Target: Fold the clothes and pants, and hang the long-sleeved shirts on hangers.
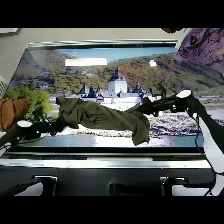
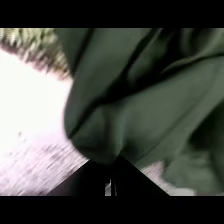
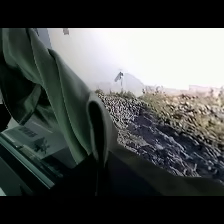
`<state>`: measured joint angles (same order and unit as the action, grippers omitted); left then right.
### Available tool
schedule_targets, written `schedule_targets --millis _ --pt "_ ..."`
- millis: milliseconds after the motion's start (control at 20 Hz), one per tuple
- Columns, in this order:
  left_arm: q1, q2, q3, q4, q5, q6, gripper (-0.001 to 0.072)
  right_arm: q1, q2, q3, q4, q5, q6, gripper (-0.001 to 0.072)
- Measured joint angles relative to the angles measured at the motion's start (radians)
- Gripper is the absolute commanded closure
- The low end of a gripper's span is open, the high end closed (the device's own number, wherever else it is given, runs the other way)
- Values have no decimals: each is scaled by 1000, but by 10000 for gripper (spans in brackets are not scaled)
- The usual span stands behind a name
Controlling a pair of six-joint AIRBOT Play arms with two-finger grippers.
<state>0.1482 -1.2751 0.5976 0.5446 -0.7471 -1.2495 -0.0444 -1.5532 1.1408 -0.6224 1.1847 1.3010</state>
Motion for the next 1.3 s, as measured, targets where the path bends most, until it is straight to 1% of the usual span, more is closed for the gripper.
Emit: schedule_targets --millis 150,250,350,500,650,800,900,1000,1150,1300 --pt "-2 41 146 38 -62 12 695 0 61 93 -56 -26 -7 684" --pt "6 83 282 113 -89 -13 695 0 115 205 -134 -49 0 684" --pt "21 137 439 212 -114 -56 695 0 180 334 -241 -83 23 684" --pt "48 242 675 383 -134 -150 695 0 303 513 -422 -137 74 684" --pt "71 377 846 529 -142 -237 694 0 447 620 -583 -164 129 683" --pt "82 522 919 639 -154 -324 694 0 597 663 -711 -174 179 683" --pt "85 611 942 703 -173 -387 694 0 677 675 -768 -179 220 683" --pt "87 663 953 747 -194 -431 694 0 723 681 -801 -174 267 683" --pt "88 675 945 756 -253 -462 692 0 709 683 -816 -120 349 682" --pt "77 609 880 703 -320 -473 692 0 591 685 -789 -32 426 682"
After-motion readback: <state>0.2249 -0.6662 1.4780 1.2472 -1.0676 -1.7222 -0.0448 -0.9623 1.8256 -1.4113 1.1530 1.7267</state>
